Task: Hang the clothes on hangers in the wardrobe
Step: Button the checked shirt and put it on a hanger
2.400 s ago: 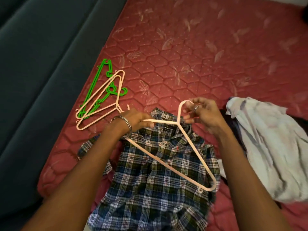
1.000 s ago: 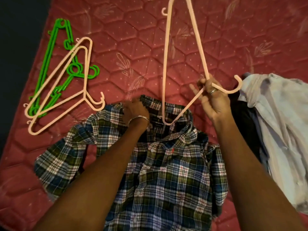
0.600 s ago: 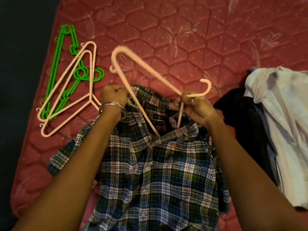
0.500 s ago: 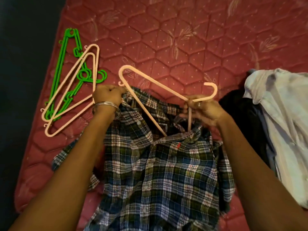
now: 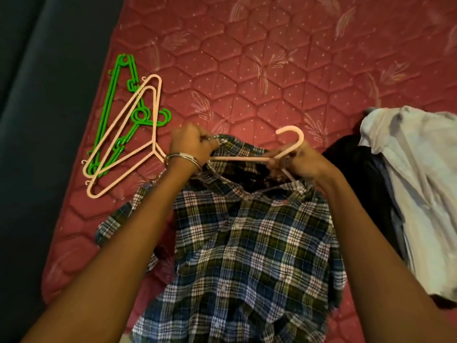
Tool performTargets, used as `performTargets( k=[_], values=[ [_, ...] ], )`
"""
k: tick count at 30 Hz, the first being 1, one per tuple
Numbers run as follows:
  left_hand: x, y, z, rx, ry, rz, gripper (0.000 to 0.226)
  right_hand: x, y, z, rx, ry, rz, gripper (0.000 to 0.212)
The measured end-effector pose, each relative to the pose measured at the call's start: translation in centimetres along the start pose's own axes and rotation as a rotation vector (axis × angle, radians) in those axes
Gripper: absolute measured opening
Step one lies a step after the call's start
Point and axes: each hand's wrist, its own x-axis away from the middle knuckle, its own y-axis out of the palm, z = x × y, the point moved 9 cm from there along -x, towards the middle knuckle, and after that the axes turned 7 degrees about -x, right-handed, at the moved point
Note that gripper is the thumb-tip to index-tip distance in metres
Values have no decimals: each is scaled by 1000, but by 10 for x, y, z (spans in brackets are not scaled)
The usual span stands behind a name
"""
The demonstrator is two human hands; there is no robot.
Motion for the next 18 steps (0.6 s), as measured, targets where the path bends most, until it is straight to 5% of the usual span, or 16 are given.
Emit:
performTargets(
  k=[3,7,9,12,16,18],
  values=[
    [11,9,-2,168,-45,84,24,-14,3,-24,-110,-26,113,9],
    [53,4,-3,193,-75,504,39,-41,3,-32,-106,5,179,9],
    [71,58,-3,40,-99,232,51,-51,6,-28,-113,31,176,15],
    [117,165,-24,-274,-176,-426,85,-60,8,-27,-102,1,180,16],
    [132,192,-42,-323,-103,-399,63,-69,7,-31,133,-18,110,20],
    [138,202,-47,-286,-21,-494,73,-76,3,-33,199,-37,86,22]
  ],
)
